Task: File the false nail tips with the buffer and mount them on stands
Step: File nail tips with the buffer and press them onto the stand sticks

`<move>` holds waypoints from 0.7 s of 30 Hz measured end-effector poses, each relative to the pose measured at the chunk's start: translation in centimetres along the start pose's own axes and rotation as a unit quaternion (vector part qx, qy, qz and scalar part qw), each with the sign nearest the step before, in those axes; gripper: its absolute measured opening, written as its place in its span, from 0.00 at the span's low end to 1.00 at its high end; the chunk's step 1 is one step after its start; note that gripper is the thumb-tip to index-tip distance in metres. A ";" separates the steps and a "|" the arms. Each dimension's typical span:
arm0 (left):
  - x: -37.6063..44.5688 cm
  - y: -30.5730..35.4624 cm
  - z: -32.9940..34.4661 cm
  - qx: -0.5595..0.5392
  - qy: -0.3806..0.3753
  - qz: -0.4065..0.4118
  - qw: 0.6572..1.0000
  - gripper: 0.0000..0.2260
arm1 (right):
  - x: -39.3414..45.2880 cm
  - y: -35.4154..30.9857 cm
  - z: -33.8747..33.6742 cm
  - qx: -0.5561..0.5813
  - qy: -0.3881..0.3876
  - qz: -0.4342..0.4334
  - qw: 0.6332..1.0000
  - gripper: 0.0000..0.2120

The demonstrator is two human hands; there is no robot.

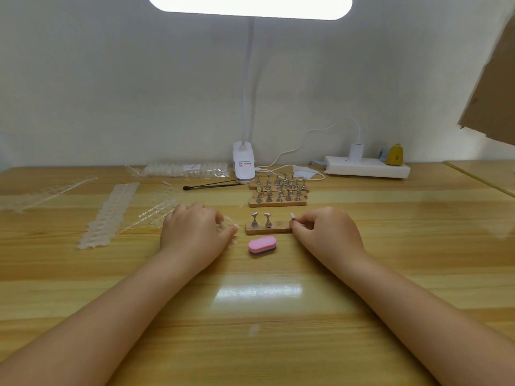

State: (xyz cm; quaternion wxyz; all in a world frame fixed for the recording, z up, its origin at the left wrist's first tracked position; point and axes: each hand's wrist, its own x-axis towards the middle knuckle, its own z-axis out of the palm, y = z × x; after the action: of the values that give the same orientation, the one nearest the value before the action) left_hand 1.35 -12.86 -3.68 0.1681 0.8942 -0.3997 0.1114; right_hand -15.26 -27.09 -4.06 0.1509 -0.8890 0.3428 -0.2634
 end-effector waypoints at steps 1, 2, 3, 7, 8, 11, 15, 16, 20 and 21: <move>0.0 0.0 0.0 -0.031 0.013 -0.008 0.999 0.13 | 0.0 0.0 0.0 -0.011 -0.003 0.001 1.000 0.12; 0.1 -0.1 0.0 -0.068 0.025 -0.015 0.997 0.11 | 0.1 0.0 -0.1 -0.020 -0.004 0.000 1.000 0.12; 0.1 -0.2 0.1 -0.110 0.032 -0.023 0.993 0.09 | 0.1 0.0 -0.1 -0.026 -0.002 -0.003 1.000 0.13; 0.3 -0.2 0.0 -0.285 0.016 -0.060 0.957 0.07 | -0.2 -0.1 -0.1 -0.011 0.012 -0.006 1.000 0.15; 0.3 0.0 -0.1 -0.332 0.013 -0.067 0.941 0.06 | -0.2 -0.1 -0.2 -0.010 0.012 -0.005 1.000 0.17; 0.1 0.5 -0.4 -0.448 0.005 -0.067 0.892 0.05 | -0.2 -0.1 -0.3 -0.023 0.004 -0.006 1.000 0.21; -0.4 1.3 -0.8 -0.520 -0.001 -0.064 0.852 0.05 | -0.2 -0.1 -0.2 -0.027 0.005 -0.011 1.000 0.21; -0.4 1.5 -0.9 -0.536 -0.003 -0.066 0.842 0.05 | -0.2 -0.1 -0.2 -0.024 0.006 -0.011 1.000 0.21; -0.5 1.7 -1.0 -0.573 -0.020 -0.081 0.815 0.07 | -0.4 -0.3 -0.3 -0.037 0.017 -0.011 0.999 0.19; -0.6 1.7 -1.0 -0.577 -0.021 -0.080 0.813 0.08 | -0.5 -0.5 -0.3 -0.051 0.029 -0.016 0.998 0.19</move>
State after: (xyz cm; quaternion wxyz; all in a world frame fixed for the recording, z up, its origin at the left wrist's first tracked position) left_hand -0.38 -13.16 -2.55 0.6528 0.6638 -0.3216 -0.1727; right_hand -15.50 -26.45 -3.76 0.0917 -0.8928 0.3460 -0.2735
